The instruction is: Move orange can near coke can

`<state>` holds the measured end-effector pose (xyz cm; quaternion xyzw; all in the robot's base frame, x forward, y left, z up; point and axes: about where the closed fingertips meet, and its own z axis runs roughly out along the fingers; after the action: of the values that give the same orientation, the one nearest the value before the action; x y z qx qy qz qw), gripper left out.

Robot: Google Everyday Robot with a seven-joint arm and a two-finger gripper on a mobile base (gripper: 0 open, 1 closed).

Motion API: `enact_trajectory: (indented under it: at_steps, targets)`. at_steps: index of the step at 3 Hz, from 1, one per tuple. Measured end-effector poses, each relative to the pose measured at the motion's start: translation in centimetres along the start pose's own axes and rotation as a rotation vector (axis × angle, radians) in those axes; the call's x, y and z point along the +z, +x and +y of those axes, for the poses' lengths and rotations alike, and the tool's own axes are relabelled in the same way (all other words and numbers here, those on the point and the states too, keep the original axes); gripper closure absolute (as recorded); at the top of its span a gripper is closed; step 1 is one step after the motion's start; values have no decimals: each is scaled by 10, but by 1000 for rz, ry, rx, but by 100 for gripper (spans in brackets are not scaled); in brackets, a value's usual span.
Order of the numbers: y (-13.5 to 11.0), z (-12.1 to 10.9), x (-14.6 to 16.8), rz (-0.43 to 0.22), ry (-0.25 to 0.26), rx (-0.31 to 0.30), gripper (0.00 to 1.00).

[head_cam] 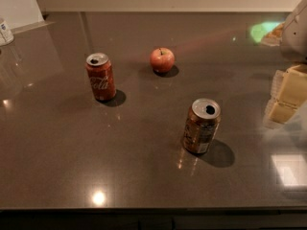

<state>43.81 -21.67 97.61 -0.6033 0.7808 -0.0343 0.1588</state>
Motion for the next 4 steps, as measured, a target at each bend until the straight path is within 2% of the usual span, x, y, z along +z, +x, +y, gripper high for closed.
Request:
enact_trajectory:
  at_steps: [1, 2, 3, 4]
  targets:
    - [0, 0, -1, -2, 2, 0, 0]
    - [-10, 11, 7, -66, -14, -14, 0]
    - [-32, 29, 26, -165, -58, -36, 0]
    - [-57, 43, 45, -232, -96, -53, 0]
